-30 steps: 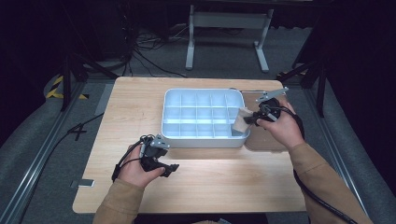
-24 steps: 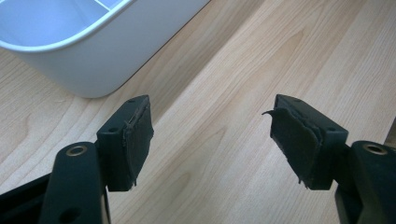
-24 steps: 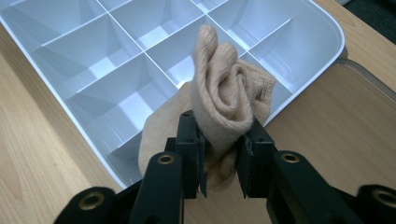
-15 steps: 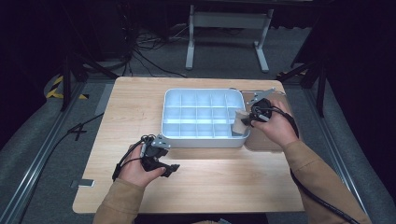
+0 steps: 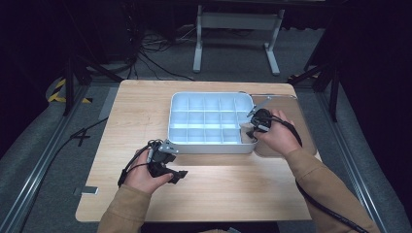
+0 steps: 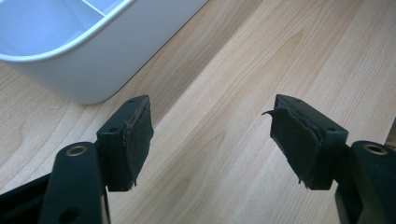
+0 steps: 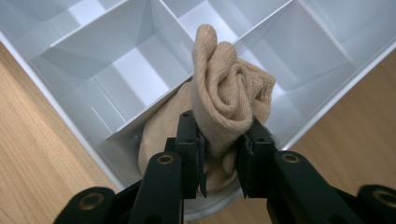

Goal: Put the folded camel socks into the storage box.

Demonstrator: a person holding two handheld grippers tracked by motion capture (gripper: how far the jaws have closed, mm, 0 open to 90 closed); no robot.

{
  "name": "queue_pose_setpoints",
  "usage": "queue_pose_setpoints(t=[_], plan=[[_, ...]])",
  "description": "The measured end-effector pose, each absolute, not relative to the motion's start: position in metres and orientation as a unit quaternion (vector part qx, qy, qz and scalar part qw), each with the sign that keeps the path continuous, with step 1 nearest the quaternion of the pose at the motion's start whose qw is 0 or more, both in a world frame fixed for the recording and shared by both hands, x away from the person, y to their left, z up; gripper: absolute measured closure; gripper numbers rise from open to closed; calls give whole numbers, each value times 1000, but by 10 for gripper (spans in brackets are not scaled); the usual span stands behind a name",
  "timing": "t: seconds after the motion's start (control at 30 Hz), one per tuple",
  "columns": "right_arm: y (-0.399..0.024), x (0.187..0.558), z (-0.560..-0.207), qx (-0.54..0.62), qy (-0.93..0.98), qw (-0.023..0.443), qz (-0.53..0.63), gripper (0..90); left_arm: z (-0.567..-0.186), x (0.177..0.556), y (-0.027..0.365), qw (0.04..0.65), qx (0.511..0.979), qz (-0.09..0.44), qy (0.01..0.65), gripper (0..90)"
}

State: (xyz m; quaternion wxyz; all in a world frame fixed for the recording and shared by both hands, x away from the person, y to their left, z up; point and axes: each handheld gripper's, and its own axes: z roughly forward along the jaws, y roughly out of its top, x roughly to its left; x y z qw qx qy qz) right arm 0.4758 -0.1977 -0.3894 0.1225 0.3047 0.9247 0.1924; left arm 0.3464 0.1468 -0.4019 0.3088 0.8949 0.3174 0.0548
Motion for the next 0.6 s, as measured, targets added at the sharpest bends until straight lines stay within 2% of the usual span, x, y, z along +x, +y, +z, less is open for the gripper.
queue_pose_setpoints(t=[0.43,0.6], plan=[[-190,484,-406,322,929,88,160,732,-403,346,147,308,895,52,319,300],[-187,486,-406,321,931,92,146,732,-404,346,146,305,895,55,319,300]])
